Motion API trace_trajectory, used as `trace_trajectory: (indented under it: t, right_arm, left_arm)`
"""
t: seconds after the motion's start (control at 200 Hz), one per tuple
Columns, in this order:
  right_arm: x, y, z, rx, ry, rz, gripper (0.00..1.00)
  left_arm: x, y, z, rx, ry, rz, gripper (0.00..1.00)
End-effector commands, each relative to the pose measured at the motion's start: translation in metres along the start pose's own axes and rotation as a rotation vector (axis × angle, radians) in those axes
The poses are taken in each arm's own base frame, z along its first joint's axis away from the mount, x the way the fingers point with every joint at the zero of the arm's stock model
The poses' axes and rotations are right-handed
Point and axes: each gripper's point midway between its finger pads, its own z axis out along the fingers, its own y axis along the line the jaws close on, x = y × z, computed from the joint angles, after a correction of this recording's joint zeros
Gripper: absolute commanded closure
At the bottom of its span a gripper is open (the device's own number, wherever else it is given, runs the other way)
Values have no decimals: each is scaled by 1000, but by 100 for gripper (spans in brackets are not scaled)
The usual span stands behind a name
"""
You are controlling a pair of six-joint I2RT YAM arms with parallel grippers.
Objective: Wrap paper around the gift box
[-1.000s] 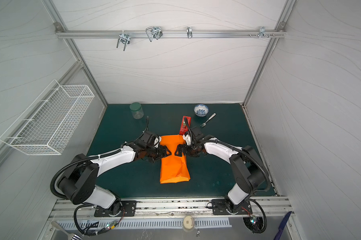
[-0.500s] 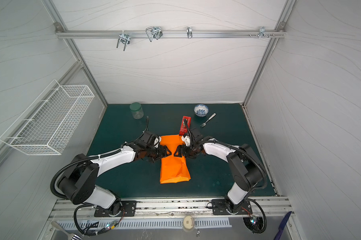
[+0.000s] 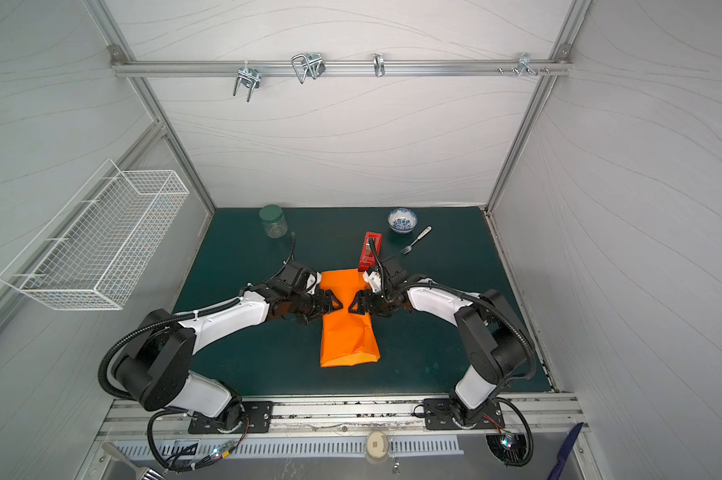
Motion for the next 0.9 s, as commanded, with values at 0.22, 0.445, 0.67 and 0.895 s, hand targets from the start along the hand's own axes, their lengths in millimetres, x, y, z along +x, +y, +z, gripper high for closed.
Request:
trace_trajectory:
  t: [0.22,0.445,0.67,0.895]
  right_arm:
    - [11,-8,-2,45,21,17,23]
    - [12,-14,-4,72,17,7,26]
    - [12,-12,-3,66,18,2,32]
    - [9,-6,-2,56,16,-4,36]
  left_arm:
    - [6,-31,4,93,38,28,37]
    - [-3,-15,-7,-23,-28,62,30]
    - [-11,1,-18,-70,-63,55,22]
    - [-12,-4,-12,-60,-33,69,22]
